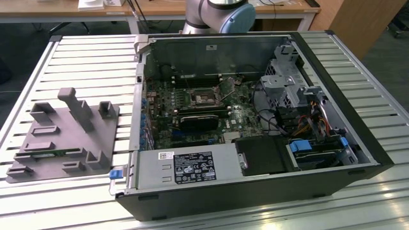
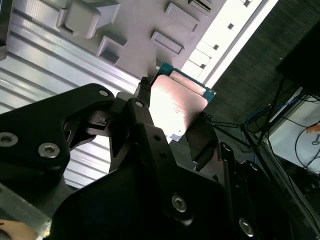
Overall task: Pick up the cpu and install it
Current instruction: 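Pick up the cpu and move it towards the insertion slot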
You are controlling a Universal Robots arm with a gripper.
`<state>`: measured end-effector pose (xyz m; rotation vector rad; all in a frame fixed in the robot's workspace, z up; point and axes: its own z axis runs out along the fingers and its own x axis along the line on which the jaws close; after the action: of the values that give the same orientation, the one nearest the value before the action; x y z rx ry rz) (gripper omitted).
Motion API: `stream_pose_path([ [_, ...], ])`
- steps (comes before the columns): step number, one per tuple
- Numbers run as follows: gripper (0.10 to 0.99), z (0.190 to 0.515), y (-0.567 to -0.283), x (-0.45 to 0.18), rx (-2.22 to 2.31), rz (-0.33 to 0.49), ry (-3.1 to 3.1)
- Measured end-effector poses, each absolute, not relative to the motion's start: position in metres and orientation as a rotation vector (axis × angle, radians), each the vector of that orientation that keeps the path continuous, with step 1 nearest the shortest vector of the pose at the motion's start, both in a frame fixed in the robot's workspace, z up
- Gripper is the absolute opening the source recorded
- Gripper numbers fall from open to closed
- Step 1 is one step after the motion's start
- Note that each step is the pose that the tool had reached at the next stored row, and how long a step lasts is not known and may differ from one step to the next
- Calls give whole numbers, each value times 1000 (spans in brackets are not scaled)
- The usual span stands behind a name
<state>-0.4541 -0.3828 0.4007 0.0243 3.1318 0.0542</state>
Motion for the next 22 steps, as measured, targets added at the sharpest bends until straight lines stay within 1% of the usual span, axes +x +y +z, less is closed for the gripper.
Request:
stream_pose_path([
  [21, 533, 423, -382, -454, 24, 54, 3132],
  [22, 533, 429, -382, -454, 24, 54, 3132],
])
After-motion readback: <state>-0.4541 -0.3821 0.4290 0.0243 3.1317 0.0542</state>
